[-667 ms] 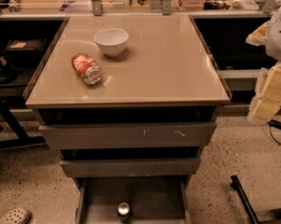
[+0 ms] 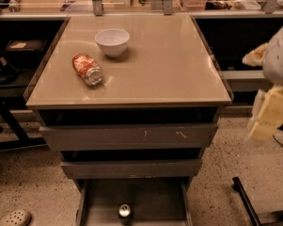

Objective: Pick green can from bottom drawer and place on counter

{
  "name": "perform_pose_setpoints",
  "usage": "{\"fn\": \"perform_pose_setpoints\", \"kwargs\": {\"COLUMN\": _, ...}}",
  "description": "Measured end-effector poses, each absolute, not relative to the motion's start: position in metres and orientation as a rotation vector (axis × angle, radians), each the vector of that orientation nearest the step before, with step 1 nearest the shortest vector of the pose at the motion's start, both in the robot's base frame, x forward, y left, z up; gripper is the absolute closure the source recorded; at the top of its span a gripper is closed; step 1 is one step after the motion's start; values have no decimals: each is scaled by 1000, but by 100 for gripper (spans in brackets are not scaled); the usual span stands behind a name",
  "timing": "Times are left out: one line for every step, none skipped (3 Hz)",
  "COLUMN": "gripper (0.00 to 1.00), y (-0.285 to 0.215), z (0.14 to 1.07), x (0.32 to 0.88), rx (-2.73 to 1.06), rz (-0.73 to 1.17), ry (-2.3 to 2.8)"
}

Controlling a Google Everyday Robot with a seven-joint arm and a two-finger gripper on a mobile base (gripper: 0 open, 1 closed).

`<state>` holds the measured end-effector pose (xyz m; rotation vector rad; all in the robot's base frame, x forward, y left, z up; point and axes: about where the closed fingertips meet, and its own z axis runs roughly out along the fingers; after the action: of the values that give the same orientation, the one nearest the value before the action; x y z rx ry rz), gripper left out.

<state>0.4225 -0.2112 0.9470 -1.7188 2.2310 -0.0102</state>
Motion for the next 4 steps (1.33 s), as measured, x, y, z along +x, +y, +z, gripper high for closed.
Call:
{"fn": "perform_pose_setpoints", "kwargs": {"gripper": 0, "y": -190, "z": 882, "x": 402, "rx": -1731, "rz": 156, "ry": 2203}}
{"fn": "perform_pose_setpoints", "kwargs": {"gripper": 0, "y": -176, "z": 803, "x": 388, "rx": -1769, "rz": 268, "ry": 2196}}
{"fn": "perform_pose_setpoints", "kwargs": {"gripper": 0, "y": -176, "z": 804, "x": 388, "rx": -1769, "rz": 268, "ry": 2195}}
{"fn": "perform_pose_setpoints", "kwargs": {"gripper": 0, "y": -168, "z": 774, "x": 376, "rx": -1770, "rz": 324, "ry": 2195}}
